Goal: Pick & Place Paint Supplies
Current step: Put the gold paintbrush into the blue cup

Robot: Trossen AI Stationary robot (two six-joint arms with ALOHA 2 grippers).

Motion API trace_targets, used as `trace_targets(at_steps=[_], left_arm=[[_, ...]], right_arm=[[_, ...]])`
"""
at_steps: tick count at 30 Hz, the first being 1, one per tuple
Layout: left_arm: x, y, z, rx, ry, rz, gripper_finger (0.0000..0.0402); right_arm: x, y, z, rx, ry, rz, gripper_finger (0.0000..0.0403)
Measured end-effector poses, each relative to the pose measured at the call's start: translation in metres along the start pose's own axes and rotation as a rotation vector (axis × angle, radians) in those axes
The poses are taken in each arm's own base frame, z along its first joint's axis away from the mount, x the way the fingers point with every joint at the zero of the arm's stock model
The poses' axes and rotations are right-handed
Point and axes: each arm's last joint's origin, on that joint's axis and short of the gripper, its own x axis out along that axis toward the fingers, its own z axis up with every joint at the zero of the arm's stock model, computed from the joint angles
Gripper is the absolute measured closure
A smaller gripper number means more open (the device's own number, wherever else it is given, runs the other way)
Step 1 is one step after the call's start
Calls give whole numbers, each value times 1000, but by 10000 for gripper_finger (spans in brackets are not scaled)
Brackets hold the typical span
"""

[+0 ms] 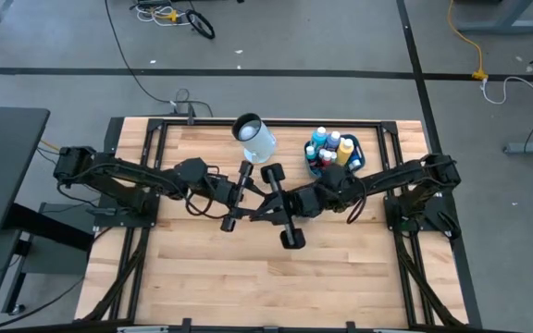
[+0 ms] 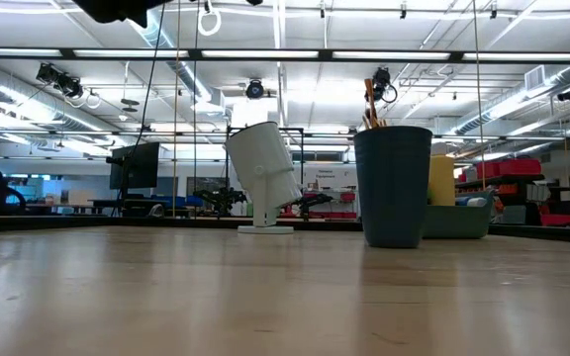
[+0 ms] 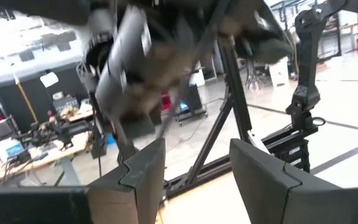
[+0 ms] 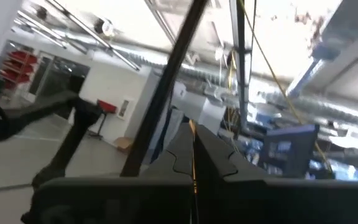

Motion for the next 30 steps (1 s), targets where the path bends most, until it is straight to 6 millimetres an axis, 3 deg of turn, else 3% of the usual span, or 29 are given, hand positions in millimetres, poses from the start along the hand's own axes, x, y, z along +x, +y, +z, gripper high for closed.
trace_targets(at_steps=[4, 8, 13, 16, 30], left_arm=[[-2, 0, 1, -32, 23, 3, 213], [-11, -2, 10, -35, 12, -3, 213], [-17, -7, 18, -33, -11, -2, 213], [-17, -9, 21, -26, -32, -6, 213], [-17, -9, 20, -11, -12, 47, 213]], right_arm=[[-12, 2, 18, -27, -30, 15, 402], [-48, 18, 15, -65, -10, -105, 402], [-105, 40, -4, -86, -93, -261, 402], [-126, 49, -30, -53, 36, -325, 402], [-137, 60, -85, -53, 218, -317, 403]])
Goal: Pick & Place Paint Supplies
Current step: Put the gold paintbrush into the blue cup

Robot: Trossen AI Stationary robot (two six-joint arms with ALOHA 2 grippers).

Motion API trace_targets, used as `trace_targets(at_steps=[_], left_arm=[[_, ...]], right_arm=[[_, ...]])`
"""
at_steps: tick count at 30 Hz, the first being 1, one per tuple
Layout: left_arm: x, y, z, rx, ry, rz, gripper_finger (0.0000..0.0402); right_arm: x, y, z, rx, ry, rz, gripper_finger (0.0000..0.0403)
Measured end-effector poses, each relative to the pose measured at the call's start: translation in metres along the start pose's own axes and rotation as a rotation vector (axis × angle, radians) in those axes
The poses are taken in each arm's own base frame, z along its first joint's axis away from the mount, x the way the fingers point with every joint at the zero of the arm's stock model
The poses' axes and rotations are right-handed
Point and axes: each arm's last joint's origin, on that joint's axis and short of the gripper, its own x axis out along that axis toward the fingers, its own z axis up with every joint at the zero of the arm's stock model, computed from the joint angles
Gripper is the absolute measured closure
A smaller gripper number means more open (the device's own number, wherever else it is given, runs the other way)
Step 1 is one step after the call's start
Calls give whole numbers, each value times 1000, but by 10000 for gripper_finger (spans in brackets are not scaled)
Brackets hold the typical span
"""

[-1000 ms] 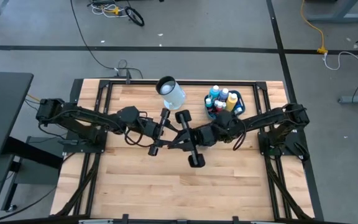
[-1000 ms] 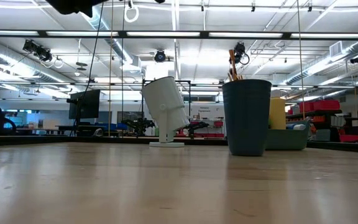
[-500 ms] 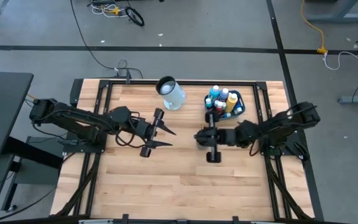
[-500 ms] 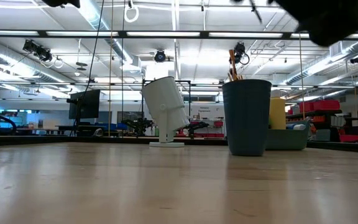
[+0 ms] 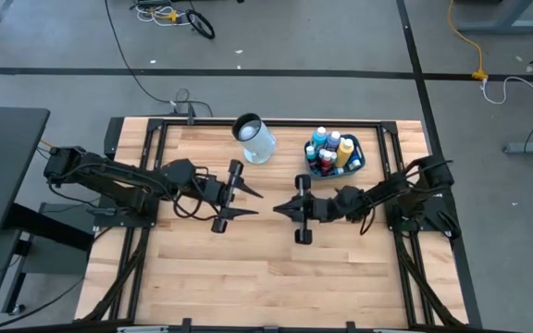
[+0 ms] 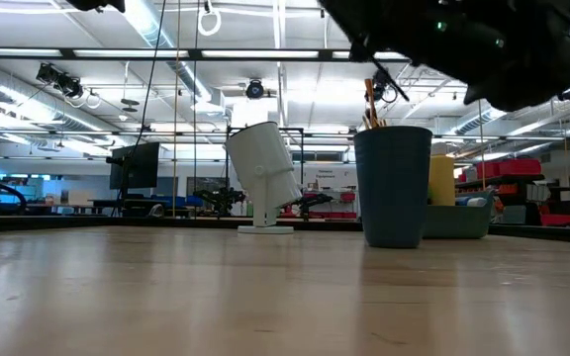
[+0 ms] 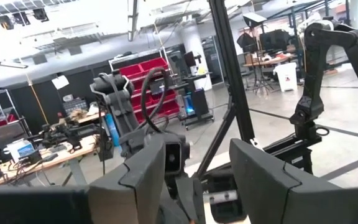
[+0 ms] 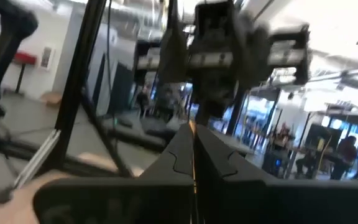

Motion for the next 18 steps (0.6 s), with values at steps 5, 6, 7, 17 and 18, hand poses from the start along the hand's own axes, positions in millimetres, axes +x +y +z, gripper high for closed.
trace_targets(at_steps=[5, 6, 7, 17, 18], left_arm=[[0, 0, -2, -6, 21, -5, 213], [0, -1, -2, -7, 25, -6, 213], [0, -1, -3, -8, 32, -8, 213], [0, -1, -5, -8, 48, -12, 213], [0, -1, -5, -8, 48, -12, 213]], right_arm=[[-5, 3, -10, -22, 51, -9, 403], [-6, 2, -9, -37, 51, -19, 403], [-7, 1, -7, -52, 47, -23, 403], [-13, -16, -3, -105, 18, 12, 403], [-13, -18, 0, -108, 4, 35, 403]])
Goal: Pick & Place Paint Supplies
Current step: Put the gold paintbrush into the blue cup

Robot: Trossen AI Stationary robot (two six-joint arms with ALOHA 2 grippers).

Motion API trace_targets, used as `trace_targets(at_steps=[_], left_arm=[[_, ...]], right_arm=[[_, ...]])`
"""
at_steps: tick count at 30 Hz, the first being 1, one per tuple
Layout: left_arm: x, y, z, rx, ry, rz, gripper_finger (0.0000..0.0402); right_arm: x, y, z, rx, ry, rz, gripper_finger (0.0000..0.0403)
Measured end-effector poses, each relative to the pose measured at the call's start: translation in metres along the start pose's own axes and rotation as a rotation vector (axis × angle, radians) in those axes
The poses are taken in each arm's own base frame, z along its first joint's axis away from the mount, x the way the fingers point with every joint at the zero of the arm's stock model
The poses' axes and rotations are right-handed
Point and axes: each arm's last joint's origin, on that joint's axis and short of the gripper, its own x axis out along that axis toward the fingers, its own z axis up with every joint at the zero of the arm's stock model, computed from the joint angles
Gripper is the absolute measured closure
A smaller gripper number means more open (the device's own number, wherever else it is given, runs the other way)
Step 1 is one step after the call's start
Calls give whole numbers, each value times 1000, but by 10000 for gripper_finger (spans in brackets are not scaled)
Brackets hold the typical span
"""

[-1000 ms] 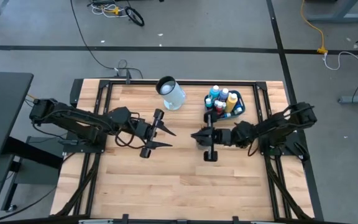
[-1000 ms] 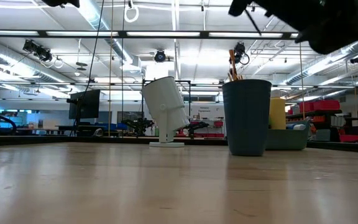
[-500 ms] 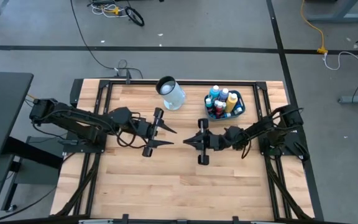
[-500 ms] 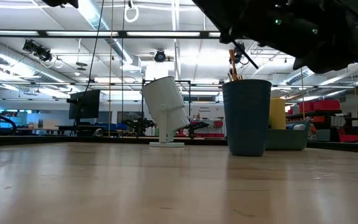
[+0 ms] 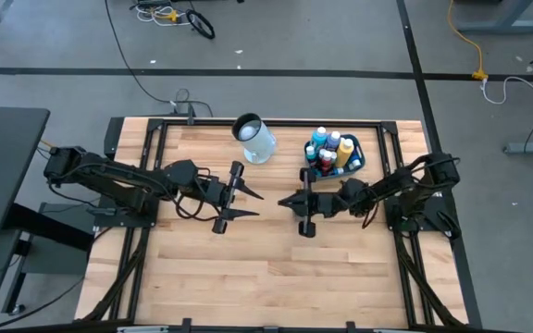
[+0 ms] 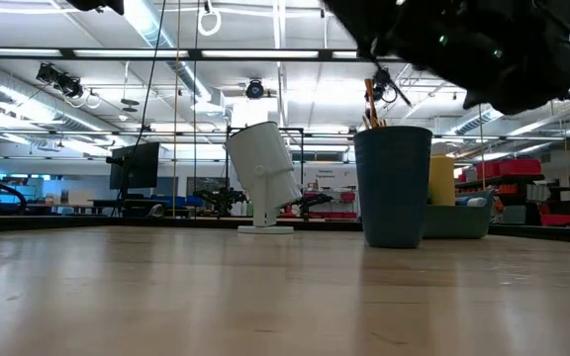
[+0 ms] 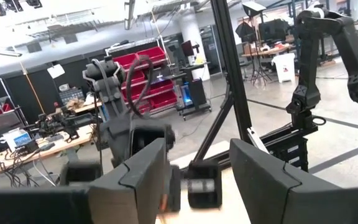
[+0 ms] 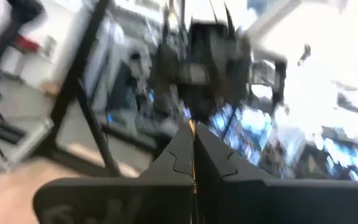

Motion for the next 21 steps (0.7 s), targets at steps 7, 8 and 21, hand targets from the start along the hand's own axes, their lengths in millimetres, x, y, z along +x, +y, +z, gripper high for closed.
trace_targets(at_steps=[7, 8, 21], left_arm=[[0, 0, 0, -16, 1, 9, 213], [0, 0, 0, -13, -1, 10, 213], [0, 2, 4, -54, -36, 35, 213]], right_arm=[[-34, -19, 27, -30, -81, 13, 403], [-41, -18, 26, -10, -77, 41, 403], [-7, -7, -12, 62, -8, 119, 403]])
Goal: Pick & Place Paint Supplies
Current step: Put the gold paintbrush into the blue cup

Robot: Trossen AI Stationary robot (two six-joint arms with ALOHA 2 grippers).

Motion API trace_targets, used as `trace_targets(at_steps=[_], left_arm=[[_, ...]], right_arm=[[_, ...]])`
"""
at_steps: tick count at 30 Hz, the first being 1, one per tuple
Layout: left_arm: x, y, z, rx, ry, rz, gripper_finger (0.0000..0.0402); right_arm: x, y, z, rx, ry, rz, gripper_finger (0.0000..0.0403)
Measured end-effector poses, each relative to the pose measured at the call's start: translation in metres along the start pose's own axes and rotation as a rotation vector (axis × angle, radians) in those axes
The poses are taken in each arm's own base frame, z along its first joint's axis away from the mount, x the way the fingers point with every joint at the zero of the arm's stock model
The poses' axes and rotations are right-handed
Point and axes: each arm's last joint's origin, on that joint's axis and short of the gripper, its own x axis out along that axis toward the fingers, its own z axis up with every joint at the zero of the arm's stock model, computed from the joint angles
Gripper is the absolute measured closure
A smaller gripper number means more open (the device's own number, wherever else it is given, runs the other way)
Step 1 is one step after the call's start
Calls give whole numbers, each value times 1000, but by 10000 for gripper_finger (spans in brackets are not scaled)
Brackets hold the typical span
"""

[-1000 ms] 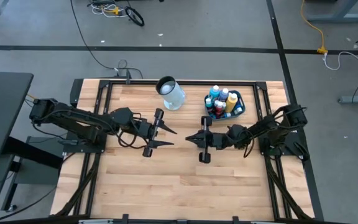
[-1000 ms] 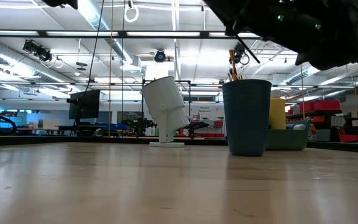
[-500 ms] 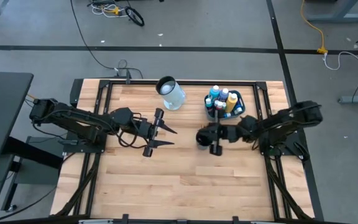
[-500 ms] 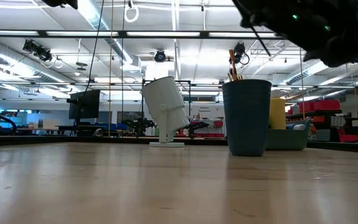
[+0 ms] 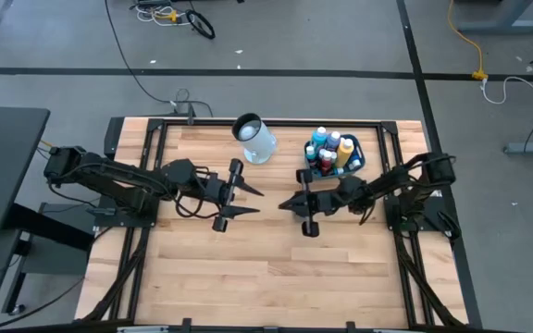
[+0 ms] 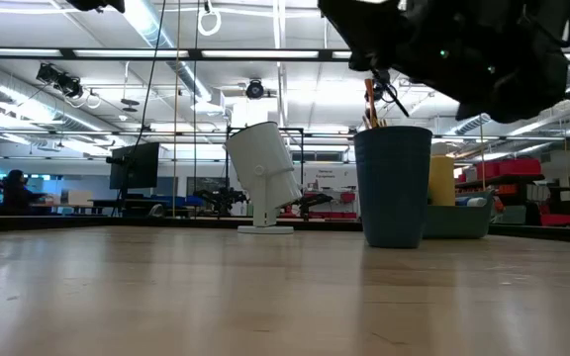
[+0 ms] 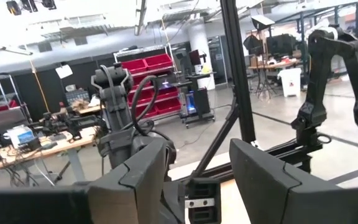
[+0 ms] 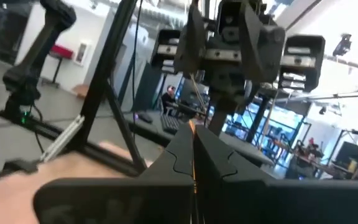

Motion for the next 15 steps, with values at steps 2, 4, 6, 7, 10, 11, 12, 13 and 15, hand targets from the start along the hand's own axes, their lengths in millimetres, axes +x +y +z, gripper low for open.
trace_targets(at_steps=[2, 4, 6, 7, 10, 11, 12, 13, 15], left_arm=[[0, 0, 0, -7, 2, -1, 213], [0, 0, 0, -6, 2, -1, 213], [0, 0, 0, -7, 1, -1, 213], [0, 0, 0, -7, 1, -1, 213], [0, 0, 0, -7, 2, -1, 213], [0, 0, -1, -9, 7, -1, 213], [0, 0, -2, -12, 17, 4, 213], [0, 0, -3, -13, 39, 16, 213], [-1, 0, -10, 6, 120, 61, 213]], right_arm=[[5, -1, 0, 6, -14, -2, 403], [6, -1, 1, 13, -17, -3, 403], [4, -1, -1, 32, -3, -24, 403], [3, -1, -2, 34, 7, -32, 403], [1, 0, -3, 53, 19, -39, 402], [0, 0, -3, 61, 24, -46, 401], [0, 0, -4, 62, 26, -50, 401], [0, 0, -4, 60, 28, -50, 400], [0, 0, -3, 60, 26, -53, 400]])
